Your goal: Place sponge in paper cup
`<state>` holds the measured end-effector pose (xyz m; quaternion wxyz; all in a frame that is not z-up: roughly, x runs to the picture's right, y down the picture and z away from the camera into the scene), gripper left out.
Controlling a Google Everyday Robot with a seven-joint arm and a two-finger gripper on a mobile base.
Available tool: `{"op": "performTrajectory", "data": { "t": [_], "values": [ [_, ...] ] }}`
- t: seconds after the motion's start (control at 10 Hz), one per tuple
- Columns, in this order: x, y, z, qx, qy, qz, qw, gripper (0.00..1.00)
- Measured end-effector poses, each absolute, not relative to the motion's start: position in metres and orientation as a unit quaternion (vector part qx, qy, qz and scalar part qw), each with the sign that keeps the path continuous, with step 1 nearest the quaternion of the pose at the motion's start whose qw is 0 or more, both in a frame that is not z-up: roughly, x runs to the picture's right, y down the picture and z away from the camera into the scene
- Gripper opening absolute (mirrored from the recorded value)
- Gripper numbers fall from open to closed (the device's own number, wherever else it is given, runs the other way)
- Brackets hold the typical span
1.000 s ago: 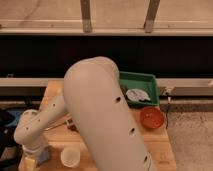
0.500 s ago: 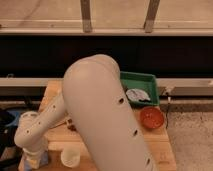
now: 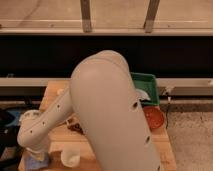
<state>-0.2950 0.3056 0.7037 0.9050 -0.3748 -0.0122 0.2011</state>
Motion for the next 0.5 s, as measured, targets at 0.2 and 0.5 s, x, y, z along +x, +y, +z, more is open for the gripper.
{"op": "performTrajectory", "data": {
  "t": [0.2, 0.5],
  "values": [
    [-0.2925, 0.3037, 0.7022, -0.371, -0.013, 0.206, 0.905, 0.0],
    [-0.2892, 0.295, 0.6999, -0.363, -0.014, 0.214, 0.907, 0.0]
  ]
}}
